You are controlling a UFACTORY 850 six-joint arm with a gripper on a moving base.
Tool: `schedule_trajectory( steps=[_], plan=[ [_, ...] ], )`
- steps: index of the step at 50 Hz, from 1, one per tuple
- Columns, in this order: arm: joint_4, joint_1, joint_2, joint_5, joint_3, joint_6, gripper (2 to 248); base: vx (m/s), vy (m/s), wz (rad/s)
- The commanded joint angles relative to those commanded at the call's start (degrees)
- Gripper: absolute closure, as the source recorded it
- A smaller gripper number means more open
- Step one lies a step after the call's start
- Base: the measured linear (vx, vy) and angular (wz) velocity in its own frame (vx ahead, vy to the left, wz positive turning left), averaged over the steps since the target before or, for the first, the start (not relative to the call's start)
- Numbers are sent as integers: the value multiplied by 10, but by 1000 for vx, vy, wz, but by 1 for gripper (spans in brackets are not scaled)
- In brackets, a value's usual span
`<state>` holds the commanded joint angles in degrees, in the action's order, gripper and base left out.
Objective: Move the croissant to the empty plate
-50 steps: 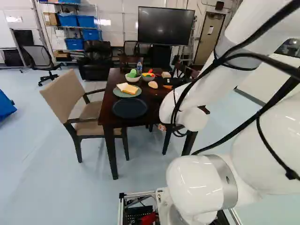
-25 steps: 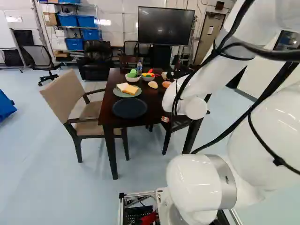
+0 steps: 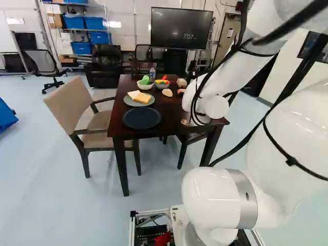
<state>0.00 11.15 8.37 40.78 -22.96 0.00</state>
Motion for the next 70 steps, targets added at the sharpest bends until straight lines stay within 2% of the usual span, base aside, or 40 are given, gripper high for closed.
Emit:
schedule_trajectory(
  steps=[24,36,70],
  plan=[
    [-1,30,-39,-69,-69,0,3,0,0,0],
    [-7,38,-60,-114,-107,0,3,0,0,0],
    [-20,56,-122,-277,-217,0,3,0,0,0]
  ],
)
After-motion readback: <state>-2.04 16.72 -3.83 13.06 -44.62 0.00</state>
